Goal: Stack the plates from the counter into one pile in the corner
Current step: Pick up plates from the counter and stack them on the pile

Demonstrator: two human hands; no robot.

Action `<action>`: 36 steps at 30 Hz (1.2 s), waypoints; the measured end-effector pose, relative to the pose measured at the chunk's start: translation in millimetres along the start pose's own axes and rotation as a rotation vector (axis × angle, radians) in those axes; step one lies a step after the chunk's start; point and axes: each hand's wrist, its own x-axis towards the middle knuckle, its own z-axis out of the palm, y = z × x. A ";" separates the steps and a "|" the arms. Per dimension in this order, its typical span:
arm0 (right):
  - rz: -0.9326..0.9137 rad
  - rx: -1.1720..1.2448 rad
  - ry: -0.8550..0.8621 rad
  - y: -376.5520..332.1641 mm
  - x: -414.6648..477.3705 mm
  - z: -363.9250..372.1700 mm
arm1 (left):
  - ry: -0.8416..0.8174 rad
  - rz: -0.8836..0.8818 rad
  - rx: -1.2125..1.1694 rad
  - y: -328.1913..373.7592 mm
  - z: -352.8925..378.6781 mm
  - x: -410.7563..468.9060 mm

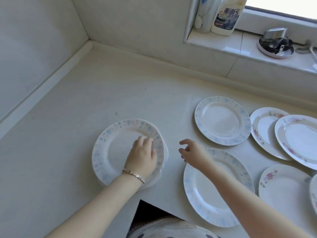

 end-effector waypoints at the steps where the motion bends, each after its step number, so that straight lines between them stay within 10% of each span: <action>1: 0.025 0.034 0.056 11.6 -0.4 -12.0 | -0.141 -0.008 -0.114 25.2 5.8 0.7; 6: 0.135 0.154 0.226 61.9 -5.7 -53.8 | -0.748 -0.400 -0.159 87.6 68.0 8.5; 11: 0.160 0.221 0.190 90.7 -17.2 -62.8 | -0.829 -0.671 -0.356 97.3 81.1 17.4; 18: 0.156 0.308 0.198 94.3 -11.2 -69.5 | -0.579 -0.532 -0.415 98.9 92.9 9.0; 26: -0.058 0.329 0.583 71.3 -24.7 -70.5 | -0.076 -0.484 -0.585 61.8 28.6 24.2; 36: -0.113 0.328 0.137 -17.6 -19.6 -10.3 | 0.228 -0.692 -0.548 -55.7 -50.4 16.5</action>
